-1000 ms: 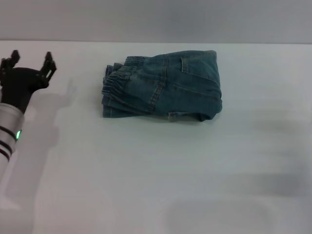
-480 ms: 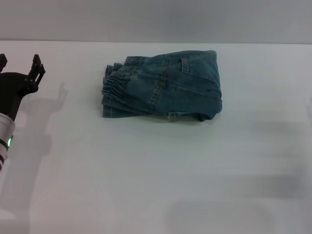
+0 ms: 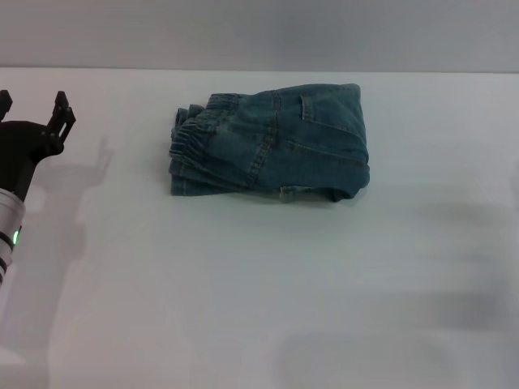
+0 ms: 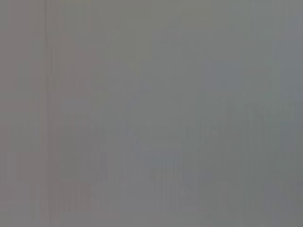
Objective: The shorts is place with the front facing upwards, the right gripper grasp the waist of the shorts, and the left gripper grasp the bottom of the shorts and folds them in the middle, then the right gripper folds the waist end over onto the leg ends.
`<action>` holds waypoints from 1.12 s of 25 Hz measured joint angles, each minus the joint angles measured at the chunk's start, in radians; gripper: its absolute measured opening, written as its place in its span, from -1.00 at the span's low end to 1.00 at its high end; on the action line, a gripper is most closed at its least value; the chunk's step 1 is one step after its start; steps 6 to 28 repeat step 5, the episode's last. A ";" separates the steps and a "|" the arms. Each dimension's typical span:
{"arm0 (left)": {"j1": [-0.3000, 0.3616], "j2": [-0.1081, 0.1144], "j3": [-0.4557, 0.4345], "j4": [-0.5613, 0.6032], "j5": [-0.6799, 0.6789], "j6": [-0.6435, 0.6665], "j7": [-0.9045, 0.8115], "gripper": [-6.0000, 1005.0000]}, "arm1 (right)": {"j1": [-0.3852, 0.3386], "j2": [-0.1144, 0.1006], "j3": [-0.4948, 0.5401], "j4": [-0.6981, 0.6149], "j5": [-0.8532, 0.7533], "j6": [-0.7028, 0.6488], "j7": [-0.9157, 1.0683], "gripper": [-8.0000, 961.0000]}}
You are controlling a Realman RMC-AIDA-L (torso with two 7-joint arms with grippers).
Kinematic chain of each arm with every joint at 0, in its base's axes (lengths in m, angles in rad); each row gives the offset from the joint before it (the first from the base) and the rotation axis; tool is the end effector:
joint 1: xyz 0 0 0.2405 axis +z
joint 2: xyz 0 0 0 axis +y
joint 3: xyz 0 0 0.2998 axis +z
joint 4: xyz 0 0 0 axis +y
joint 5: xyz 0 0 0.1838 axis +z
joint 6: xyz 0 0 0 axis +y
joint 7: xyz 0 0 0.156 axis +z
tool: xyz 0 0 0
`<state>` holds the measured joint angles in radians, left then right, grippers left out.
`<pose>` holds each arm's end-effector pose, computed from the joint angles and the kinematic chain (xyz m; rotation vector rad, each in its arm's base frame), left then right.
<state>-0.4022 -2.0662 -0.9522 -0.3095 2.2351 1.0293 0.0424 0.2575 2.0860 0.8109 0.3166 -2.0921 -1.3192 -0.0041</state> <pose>-0.3487 0.3554 -0.0154 -1.5107 -0.5640 -0.5934 0.3607 0.2939 -0.0017 -1.3420 0.5301 0.7212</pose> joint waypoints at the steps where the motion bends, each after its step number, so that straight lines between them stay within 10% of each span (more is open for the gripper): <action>1: -0.001 0.000 0.001 0.000 0.000 0.000 0.000 0.62 | -0.001 0.000 0.000 0.000 0.000 0.000 0.000 0.38; 28: -0.001 0.000 0.000 -0.004 0.000 0.002 0.000 0.62 | -0.008 0.000 0.002 0.006 0.000 -0.005 0.001 0.38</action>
